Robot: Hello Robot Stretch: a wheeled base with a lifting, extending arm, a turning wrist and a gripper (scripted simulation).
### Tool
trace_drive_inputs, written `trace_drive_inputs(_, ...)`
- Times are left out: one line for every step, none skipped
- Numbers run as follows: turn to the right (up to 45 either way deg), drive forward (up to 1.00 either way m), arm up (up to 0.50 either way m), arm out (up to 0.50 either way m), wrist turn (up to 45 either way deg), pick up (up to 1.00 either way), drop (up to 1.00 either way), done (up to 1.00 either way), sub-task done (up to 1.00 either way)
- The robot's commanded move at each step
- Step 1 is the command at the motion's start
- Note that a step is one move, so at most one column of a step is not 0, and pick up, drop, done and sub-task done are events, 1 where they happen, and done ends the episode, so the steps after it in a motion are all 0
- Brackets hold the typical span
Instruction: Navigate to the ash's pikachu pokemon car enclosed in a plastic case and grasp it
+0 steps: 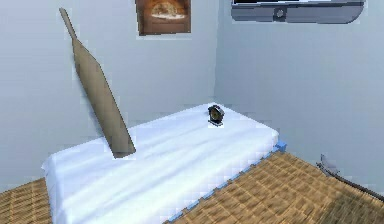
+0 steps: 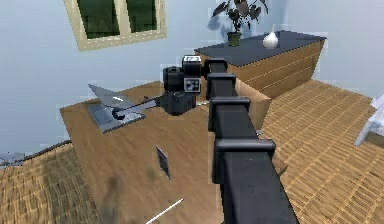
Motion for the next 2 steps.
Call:
trace_drive_inputs(0.0,0.0,0.0,0.0,24.0,0.0,0.0,0.0,0.0)
trace_drive_inputs(0.0,0.0,-0.22,0.0,0.0,0.0,0.0,0.0,0.0)
